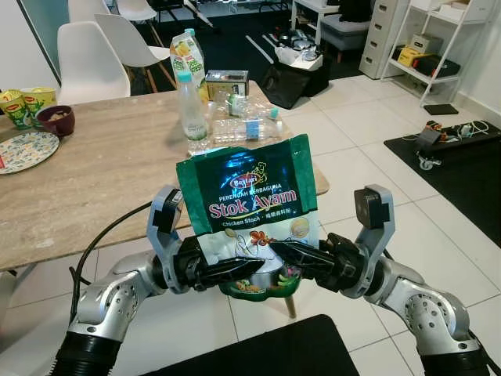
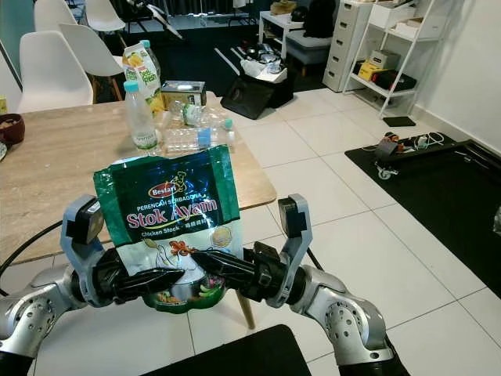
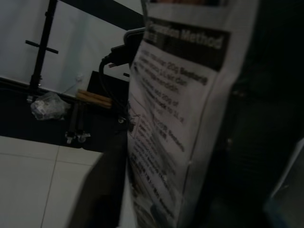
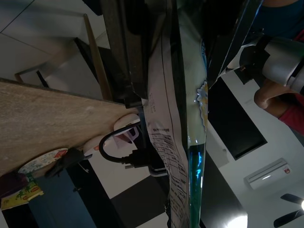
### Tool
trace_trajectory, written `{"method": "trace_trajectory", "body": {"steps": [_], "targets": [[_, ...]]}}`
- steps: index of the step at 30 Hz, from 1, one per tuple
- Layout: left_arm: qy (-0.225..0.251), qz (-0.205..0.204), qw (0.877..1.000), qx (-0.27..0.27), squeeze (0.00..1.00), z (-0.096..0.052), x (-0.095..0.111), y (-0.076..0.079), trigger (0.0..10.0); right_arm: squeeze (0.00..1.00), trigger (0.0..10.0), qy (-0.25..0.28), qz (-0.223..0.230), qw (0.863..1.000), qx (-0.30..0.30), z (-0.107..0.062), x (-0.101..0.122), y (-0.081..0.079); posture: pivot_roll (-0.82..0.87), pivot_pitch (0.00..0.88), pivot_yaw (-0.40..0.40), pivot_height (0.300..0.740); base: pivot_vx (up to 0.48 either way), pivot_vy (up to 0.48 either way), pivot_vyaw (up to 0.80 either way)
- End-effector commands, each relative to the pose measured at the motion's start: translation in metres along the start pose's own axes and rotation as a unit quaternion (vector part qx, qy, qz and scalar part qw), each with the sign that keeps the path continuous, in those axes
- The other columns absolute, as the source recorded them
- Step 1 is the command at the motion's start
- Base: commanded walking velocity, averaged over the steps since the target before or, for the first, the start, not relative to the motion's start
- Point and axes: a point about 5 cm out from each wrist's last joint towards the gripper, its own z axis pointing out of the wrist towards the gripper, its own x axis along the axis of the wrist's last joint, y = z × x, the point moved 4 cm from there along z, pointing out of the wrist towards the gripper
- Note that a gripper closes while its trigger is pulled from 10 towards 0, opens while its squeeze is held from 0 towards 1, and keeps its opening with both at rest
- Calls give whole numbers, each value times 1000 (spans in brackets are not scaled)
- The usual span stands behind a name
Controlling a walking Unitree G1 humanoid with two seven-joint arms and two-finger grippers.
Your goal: Restocking fridge
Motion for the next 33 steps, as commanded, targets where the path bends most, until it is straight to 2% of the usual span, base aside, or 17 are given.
{"method": "trace_trajectory", "body": {"steps": [1,14,15,16,17,18,27,33], "targets": [[2,-4,1000,-20,0,4,0,6,0,0,0,5,-13,1000,11,3,4,-4,-10,0,-10,740,0,0,0],[3,-8,1000,-29,0,5,0,8,0,0,0,12,-24,1000,9,5,6,-4,-9,0,-12,740,0,0,0],[3,-8,1000,-29,0,5,0,9,0,0,8235,11,-30,999,2,5,6,-2,-9,0,-12,740,0,0,0],[3,-8,1000,-29,0,5,0,9,0,0,10000,13,-33,999,-5,3,6,-1,-8,0,-12,740,0,0,0],[3,-8,1000,-29,0,5,0,9,0,0,10000,13,-33,999,-5,3,6,-1,-8,0,-12,740,0,0,0],[4,-8,1000,-27,0,5,0,8,0,1000,10000,19,-32,999,-15,-1,6,2,-8,0,-12,740,0,0,0],[5,-9,1000,-24,0,3,0,9,0,1000,10000,65,2,998,-15,-23,17,6,-1,0,-18,740,0,0,0],[4,-10,1000,-13,0,-1,-2,7,0,1000,10000,86,4,996,-32,-36,24,10,1,0,-17,740,0,0,0]]}}
